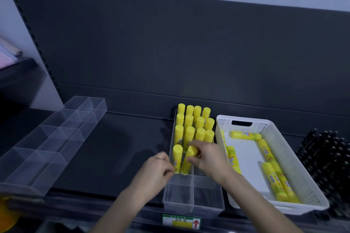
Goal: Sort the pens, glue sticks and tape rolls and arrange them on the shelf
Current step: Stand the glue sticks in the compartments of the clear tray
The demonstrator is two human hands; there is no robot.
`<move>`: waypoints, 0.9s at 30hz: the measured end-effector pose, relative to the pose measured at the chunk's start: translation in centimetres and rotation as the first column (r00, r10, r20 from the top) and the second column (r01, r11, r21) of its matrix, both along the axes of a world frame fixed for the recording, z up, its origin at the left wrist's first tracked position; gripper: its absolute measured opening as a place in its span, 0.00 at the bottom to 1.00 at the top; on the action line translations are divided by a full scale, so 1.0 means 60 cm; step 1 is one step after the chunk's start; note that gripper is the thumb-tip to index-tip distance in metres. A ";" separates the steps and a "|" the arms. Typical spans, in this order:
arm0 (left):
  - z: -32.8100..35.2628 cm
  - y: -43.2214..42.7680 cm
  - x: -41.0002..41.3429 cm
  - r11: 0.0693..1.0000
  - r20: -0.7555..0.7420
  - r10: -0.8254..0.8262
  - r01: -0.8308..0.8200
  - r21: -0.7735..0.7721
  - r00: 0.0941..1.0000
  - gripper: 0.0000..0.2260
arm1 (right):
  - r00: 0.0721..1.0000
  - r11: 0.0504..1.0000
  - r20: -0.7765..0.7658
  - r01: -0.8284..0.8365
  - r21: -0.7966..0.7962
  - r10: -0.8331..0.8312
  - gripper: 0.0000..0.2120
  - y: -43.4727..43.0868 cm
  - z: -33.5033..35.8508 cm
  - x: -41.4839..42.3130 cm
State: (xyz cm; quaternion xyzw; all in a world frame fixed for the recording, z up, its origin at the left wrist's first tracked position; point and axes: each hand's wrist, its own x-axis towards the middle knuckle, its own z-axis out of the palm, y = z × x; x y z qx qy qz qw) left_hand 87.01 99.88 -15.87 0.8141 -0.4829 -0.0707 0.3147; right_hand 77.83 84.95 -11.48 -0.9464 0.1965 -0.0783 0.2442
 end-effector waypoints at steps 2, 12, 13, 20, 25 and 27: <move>0.000 0.000 -0.002 1.000 0.004 0.003 -0.003 0.019 1.000 0.07 | 1.000 1.000 -0.020 -0.020 -0.008 0.020 0.19 0.002 -0.008 0.001; -0.009 -0.002 0.000 0.999 0.019 -0.037 0.037 -0.009 0.999 0.07 | 0.998 0.995 -0.017 -0.059 -0.079 0.057 0.23 0.015 -0.022 -0.008; -0.009 -0.002 0.000 0.999 0.018 -0.043 0.044 -0.016 0.999 0.06 | 0.999 0.995 -0.016 -0.051 -0.083 0.049 0.23 0.017 -0.024 -0.007; 0.002 -0.001 0.005 0.996 0.015 -0.092 0.092 0.001 0.996 0.06 | 1.000 0.997 -0.005 0.017 -0.075 -0.017 0.30 0.022 -0.032 -0.012; 0.021 0.000 -0.008 0.997 0.054 -0.046 0.042 0.070 0.997 0.10 | 0.998 0.998 0.039 0.058 -0.013 -0.058 0.31 0.010 -0.023 -0.038; 0.033 -0.004 -0.023 0.999 0.073 -0.019 0.016 0.045 0.997 0.09 | 0.993 0.997 0.087 0.077 0.003 -0.077 0.28 -0.003 -0.013 -0.061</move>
